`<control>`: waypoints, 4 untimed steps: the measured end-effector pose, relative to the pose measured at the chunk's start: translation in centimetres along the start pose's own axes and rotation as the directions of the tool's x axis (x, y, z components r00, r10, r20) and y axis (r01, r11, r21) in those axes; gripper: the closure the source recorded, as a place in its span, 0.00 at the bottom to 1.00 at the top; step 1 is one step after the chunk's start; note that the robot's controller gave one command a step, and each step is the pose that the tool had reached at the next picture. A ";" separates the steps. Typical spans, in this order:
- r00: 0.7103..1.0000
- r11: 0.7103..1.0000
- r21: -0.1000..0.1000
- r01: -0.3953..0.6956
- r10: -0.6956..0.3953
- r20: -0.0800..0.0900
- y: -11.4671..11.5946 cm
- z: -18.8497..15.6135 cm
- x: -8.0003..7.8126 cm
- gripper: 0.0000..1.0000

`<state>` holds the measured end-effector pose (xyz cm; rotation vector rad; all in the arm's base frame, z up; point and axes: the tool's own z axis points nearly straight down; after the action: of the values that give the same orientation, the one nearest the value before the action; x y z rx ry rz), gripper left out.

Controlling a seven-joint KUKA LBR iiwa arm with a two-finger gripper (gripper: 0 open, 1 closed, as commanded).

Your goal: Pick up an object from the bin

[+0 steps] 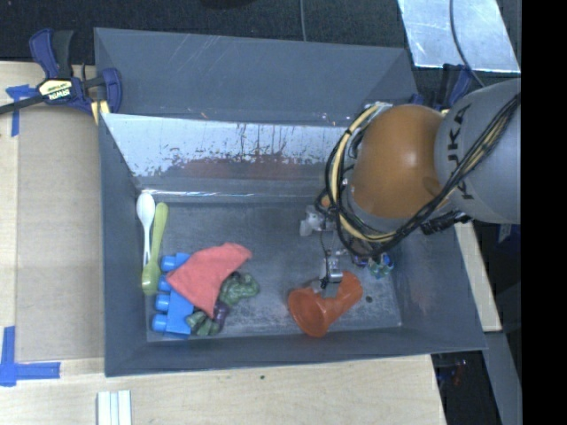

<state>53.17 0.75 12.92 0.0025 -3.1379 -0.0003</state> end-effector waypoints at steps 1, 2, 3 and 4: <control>1.000 1.000 0.000 0.000 0.000 0.007 0.0 -0.4 -0.2 0.00; 0.999 0.999 0.001 0.039 -0.039 0.009 5.8 -2.1 -4.3 0.00; 0.996 0.996 0.002 -0.089 0.089 0.007 9.0 -3.9 -3.5 0.00; 0.998 0.999 0.000 0.054 -0.054 0.019 11.1 2.0 -2.1 0.00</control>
Offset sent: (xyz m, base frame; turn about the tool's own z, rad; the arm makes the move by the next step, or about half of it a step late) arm 0.0445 0.0628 0.0207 -0.0426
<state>55.29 11.88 10.87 0.0872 -3.1558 -0.0011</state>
